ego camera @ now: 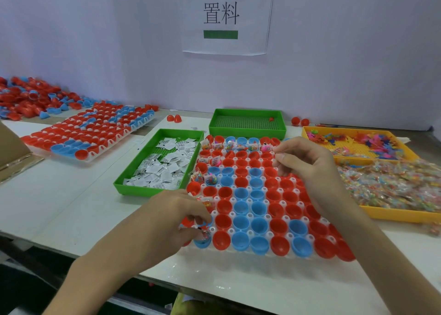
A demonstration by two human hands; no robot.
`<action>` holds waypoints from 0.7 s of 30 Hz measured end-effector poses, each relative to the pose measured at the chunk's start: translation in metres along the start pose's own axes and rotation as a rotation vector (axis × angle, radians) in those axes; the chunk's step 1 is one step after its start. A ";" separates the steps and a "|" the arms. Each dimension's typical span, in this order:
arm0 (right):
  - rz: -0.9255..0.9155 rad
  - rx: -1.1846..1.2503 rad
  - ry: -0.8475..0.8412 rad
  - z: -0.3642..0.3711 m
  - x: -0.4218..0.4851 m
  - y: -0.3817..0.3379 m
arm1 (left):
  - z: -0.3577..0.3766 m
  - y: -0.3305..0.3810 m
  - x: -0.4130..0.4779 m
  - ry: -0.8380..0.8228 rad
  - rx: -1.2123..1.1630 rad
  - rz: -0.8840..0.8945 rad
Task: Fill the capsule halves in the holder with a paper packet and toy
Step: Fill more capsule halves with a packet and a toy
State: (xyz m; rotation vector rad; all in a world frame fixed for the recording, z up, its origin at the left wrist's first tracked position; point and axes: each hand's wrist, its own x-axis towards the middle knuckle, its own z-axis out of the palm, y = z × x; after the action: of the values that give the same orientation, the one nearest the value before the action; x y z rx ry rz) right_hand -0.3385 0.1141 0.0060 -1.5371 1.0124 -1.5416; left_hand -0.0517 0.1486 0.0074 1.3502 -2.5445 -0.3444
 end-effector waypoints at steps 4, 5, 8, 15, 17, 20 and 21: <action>0.008 -0.008 -0.001 0.000 0.000 0.000 | 0.001 0.002 -0.002 0.009 -0.033 0.002; 0.010 -0.011 -0.001 0.000 0.000 0.000 | 0.001 0.002 -0.003 0.015 -0.036 0.000; 0.014 -0.023 -0.004 0.000 -0.001 0.000 | 0.003 0.003 -0.003 0.018 -0.035 -0.019; 0.022 -0.027 0.001 0.000 0.000 0.000 | 0.007 0.006 -0.002 -0.038 -0.025 0.034; 0.025 -0.031 0.002 0.000 0.000 0.000 | 0.008 0.006 -0.002 -0.035 -0.037 0.042; 0.026 -0.025 0.004 0.000 0.000 0.001 | 0.009 0.006 0.000 -0.038 -0.058 0.046; 0.027 -0.021 0.006 0.000 0.000 0.002 | 0.010 0.006 0.000 -0.041 -0.065 0.044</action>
State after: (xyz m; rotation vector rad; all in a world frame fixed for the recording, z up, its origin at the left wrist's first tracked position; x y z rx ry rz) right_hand -0.3384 0.1132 0.0046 -1.5280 1.0523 -1.5219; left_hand -0.0596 0.1523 0.0000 1.2745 -2.5684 -0.4473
